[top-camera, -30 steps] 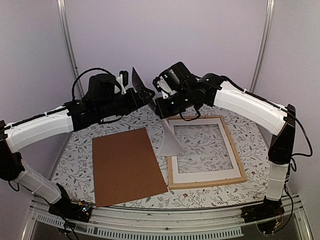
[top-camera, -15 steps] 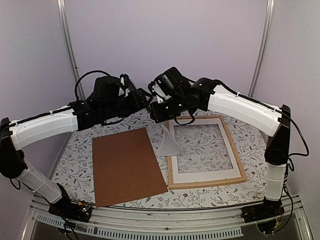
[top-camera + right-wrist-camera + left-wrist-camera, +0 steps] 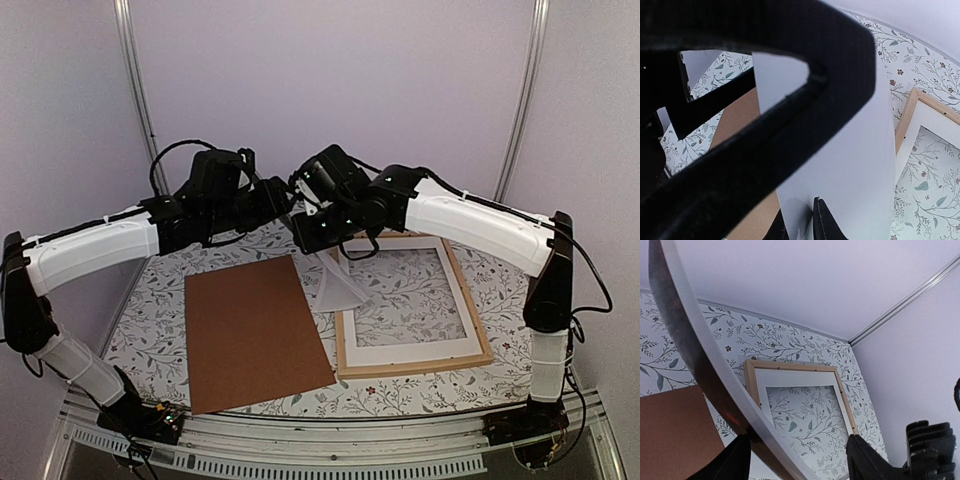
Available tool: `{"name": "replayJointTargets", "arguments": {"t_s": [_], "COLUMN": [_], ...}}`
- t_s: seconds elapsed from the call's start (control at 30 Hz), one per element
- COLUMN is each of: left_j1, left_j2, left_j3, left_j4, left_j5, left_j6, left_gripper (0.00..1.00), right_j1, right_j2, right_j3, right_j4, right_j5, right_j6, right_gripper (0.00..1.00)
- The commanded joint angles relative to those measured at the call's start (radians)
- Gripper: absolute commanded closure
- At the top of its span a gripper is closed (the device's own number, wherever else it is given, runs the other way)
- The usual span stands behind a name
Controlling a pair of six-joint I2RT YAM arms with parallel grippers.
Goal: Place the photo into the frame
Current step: Turn over the photo, then pass from the right arm to the left
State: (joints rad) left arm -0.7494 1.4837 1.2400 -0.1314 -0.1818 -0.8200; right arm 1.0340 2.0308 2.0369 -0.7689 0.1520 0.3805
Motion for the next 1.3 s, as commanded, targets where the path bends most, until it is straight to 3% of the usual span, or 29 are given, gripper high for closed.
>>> {"name": "replayJointTargets", "arguments": {"t_s": [0.0, 0.53, 1.27], "left_j1": [0.014, 0.018, 0.022], "left_j2": [0.015, 0.023, 0.030], "left_j3": [0.005, -0.027, -0.033], "left_j4": [-0.008, 0.028, 0.033], "left_j5": [-0.005, 0.025, 0.039], "left_j6": [0.000, -0.005, -0.004], "left_gripper": [0.35, 0.62, 0.84], "right_j1": [0.013, 0.017, 0.017], "right_j2": [0.025, 0.041, 0.059], "right_j3": [0.001, 0.000, 0.000], "right_j4": [0.019, 0.028, 0.044], "right_j5": [0.022, 0.009, -0.029], "right_j6": [0.010, 0.006, 0.015], "right_gripper": [0.85, 0.80, 0.77]}}
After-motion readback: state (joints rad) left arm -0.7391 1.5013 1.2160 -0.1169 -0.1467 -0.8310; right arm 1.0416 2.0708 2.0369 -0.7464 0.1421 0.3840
